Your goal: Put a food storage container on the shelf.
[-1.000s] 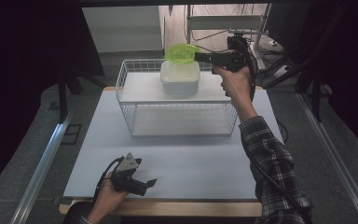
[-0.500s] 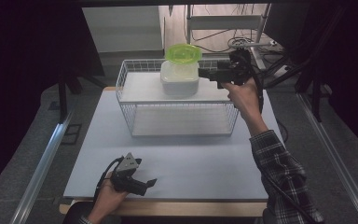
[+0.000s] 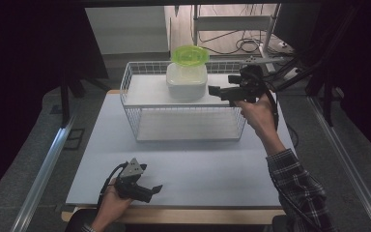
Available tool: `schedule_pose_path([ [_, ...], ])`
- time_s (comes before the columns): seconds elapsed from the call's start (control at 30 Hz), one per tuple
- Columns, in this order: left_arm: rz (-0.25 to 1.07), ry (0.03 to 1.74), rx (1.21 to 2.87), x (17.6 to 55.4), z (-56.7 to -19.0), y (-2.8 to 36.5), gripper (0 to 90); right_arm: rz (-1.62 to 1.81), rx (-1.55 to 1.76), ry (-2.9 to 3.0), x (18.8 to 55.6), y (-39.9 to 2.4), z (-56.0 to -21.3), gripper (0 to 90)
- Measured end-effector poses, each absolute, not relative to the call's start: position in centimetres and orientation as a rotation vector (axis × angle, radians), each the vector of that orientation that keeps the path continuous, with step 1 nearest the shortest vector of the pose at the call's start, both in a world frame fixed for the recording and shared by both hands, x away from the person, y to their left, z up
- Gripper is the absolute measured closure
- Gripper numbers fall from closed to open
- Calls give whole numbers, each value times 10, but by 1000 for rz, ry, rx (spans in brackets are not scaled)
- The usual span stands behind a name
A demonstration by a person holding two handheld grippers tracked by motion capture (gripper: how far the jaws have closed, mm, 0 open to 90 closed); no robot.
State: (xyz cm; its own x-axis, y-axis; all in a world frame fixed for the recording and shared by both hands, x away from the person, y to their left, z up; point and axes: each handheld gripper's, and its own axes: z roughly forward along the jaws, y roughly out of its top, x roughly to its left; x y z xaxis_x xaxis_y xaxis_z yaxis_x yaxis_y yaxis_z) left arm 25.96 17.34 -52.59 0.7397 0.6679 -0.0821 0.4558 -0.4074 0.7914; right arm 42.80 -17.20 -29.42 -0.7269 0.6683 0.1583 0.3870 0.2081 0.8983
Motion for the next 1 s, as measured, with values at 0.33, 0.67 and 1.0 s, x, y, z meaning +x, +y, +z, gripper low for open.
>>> schedule_pose_path([
  [0.33,307,848,2074,260,-526,173,34,1475,969,2267,414,-176,-311,41],
  [0.67,305,847,2076,260,-526,173,34,1464,970,2280,404,-180,-324,40],
  [1.0,304,847,2078,260,-527,173,34,1413,928,2309,392,-176,-343,26],
])
